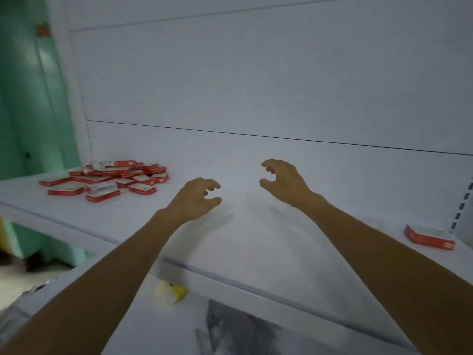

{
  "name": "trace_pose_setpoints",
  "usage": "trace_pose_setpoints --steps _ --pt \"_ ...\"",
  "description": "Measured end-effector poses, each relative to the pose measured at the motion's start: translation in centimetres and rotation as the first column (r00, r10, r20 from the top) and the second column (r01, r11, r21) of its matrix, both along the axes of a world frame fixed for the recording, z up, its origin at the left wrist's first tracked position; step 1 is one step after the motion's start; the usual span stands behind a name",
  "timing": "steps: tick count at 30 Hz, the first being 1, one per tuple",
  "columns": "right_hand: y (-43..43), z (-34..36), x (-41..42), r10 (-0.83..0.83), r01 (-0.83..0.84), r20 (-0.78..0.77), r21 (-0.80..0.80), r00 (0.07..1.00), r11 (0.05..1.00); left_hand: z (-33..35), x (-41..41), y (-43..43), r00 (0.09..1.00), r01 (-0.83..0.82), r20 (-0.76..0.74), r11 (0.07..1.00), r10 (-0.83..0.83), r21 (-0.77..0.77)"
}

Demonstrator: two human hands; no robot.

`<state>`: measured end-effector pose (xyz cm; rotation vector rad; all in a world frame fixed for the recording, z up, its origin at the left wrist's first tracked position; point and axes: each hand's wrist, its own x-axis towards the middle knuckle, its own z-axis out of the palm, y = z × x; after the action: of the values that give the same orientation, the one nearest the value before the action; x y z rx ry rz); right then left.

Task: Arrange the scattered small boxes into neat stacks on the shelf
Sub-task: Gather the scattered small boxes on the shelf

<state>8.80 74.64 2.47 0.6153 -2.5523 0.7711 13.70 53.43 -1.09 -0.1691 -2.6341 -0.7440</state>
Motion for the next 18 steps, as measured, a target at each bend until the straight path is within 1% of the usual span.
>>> trace_pose_setpoints --steps 5,9,12,15,18 --pt "-14.1 -0.4 1.6 0.147 -0.147 -0.011 0.035 0.989 0.989 0.0 4.6 -13.0 0.992 -0.127 -0.008 0.992 0.127 -0.021" --pt "-22.9 -0.7 3.2 0.228 -0.227 0.002 0.054 0.974 0.972 0.0 7.0 -21.6 0.981 -0.196 -0.004 0.980 0.196 -0.040" --pt "-27.4 -1.3 3.7 0.260 -0.262 0.025 0.062 0.965 0.963 -0.5 7.8 -26.4 0.978 -0.209 -0.002 0.977 0.209 -0.027" --pt "-30.3 -1.6 3.3 0.267 -0.270 0.058 0.071 0.962 0.960 -0.9 7.8 -29.6 0.978 -0.202 0.033 0.978 0.204 -0.062" --pt "-32.4 -1.5 1.9 0.250 -0.254 0.081 0.041 0.965 0.966 -1.2 6.8 -32.0 0.978 -0.206 0.020 0.978 0.207 -0.025"
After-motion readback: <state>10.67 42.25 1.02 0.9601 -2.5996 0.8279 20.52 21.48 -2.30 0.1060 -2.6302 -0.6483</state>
